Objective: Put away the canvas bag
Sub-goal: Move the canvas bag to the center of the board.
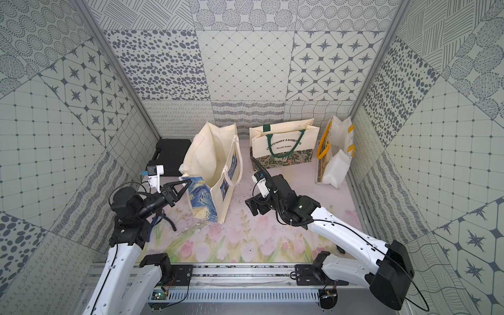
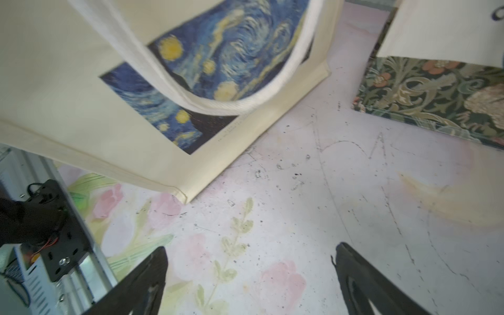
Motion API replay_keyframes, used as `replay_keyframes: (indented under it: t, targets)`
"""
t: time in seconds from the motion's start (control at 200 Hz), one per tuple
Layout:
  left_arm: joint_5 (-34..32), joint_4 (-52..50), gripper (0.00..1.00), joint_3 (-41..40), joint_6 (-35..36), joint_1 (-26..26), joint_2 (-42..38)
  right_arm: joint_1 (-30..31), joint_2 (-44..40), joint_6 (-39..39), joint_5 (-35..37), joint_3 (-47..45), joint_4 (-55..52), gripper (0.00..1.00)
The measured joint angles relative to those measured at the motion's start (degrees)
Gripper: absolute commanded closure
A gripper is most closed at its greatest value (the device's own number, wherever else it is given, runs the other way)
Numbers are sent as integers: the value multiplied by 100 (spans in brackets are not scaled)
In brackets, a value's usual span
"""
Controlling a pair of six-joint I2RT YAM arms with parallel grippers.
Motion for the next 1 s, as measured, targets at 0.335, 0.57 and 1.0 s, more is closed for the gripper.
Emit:
replay_keyframes:
  t: [0.335, 0.57, 1.0]
  targets:
    - [48, -369, 100, -144, -337, -590, -551, 863, 313, -221, 234, 693, 52, 4]
    - [37, -575, 79, -184, -433, -979, -846, 1027, 575, -232, 382, 778, 157, 4]
    - [35, -647, 53, -267, -660, -1462, -1213, 1123, 1097, -201, 468, 1196, 535, 4]
